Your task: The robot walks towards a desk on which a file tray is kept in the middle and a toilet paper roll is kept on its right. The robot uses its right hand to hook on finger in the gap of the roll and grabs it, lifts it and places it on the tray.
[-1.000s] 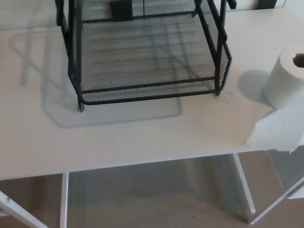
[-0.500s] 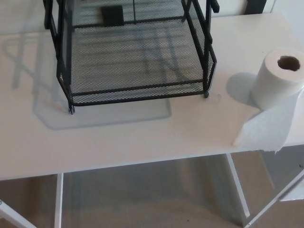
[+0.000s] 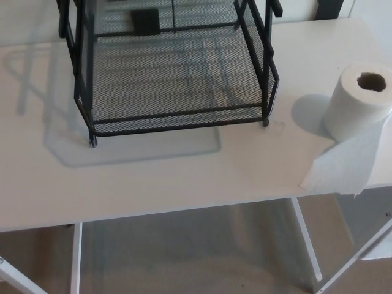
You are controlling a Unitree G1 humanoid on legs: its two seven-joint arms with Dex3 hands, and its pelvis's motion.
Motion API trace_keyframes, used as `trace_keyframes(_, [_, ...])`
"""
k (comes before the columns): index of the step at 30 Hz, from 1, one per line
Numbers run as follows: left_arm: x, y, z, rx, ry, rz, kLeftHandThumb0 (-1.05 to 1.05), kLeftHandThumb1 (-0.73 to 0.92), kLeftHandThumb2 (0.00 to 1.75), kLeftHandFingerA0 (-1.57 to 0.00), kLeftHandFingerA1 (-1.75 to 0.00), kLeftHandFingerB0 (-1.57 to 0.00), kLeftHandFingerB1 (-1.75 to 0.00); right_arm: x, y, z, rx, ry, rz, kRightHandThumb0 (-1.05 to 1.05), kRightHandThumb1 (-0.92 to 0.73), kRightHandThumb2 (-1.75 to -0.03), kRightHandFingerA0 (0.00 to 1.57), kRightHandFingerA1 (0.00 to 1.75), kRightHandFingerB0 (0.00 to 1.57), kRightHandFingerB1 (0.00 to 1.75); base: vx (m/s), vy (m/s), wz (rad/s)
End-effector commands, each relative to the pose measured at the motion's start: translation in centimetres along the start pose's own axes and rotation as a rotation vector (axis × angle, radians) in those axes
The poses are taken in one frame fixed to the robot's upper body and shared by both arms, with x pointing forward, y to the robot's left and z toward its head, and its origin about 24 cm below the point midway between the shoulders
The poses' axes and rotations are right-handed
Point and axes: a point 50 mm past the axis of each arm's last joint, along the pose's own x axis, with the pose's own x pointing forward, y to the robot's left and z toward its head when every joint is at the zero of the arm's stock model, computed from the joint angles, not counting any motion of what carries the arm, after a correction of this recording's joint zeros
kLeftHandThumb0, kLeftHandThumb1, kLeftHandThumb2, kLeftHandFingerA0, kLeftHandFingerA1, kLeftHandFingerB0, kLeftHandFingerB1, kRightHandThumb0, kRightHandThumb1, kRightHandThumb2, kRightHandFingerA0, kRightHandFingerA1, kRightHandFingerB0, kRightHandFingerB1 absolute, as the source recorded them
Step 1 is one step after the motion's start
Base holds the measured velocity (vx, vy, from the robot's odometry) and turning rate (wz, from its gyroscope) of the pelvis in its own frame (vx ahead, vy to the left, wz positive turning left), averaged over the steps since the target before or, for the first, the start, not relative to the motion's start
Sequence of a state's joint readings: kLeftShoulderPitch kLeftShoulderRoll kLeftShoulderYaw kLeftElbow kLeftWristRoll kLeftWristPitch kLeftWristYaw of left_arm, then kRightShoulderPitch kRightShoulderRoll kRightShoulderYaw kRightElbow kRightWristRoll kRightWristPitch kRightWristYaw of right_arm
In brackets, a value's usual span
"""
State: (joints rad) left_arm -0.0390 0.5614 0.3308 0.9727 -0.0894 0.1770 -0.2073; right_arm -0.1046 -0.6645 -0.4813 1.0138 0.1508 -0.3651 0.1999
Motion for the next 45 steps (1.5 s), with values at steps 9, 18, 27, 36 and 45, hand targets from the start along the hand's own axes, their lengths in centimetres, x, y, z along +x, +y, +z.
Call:
trace_keyframes(9, [-0.3, 1.0, -0.1, 0.011, 0.028, 0.042, -1.05, 0.81, 1.36, -0.46, -1.03, -0.1, -0.56, 2.2, 1.2, 17.6, -0.343, -0.361, 0.278, -0.43, -0.52, -0.58, 0.23, 0.42, 0.08, 0.23, 0.0, 0.0, 0.0])
trace_keyframes(18, [-0.4, 1.0, -0.3, 0.011, 0.019, 0.026, -1.05, 0.8, 1.34, -0.39, -0.93, -0.03, -0.55, 2.3, 5.7, 21.3, -0.681, -0.335, 0.451, -0.57, -0.44, -0.73, 0.16, 0.44, 0.08, 0.38, 0.0, 0.0, 0.0])
trace_keyframes(27, [-0.3, 0.8, -0.3, 0.014, 0.029, 0.034, -1.03, 0.8, 1.37, -0.79, -1.27, -0.04, -0.55, 2.8, 9.9, 22.0, -0.804, -0.313, 0.536, -0.34, -0.42, -0.96, 0.0, 0.5, 0.0, 0.51, 0.0, 0.0, 0.0])
trace_keyframes(36, [-0.3, 0.8, -0.2, 0.013, 0.029, 0.038, -1.05, 0.8, 1.34, -0.35, -0.91, -0.03, -0.54, 3.0, 12.1, 21.0, -0.949, -0.303, 0.576, -0.56, -0.56, -0.59, 0.23, 0.5, 0.1, 0.24, 0.0, 0.0, 0.0])
trace_keyframes(45, [-0.3, 1.0, 0.1, 0.029, 0.027, 0.04, -0.99, 0.78, 1.36, -0.55, -1.1, -0.02, -0.54, 3.3, 13.2, 20.1, -1.037, -0.276, 0.574, -0.58, -0.59, -0.58, 0.21, 0.54, 0.06, 0.31, 0.0, 0.0, 0.0])
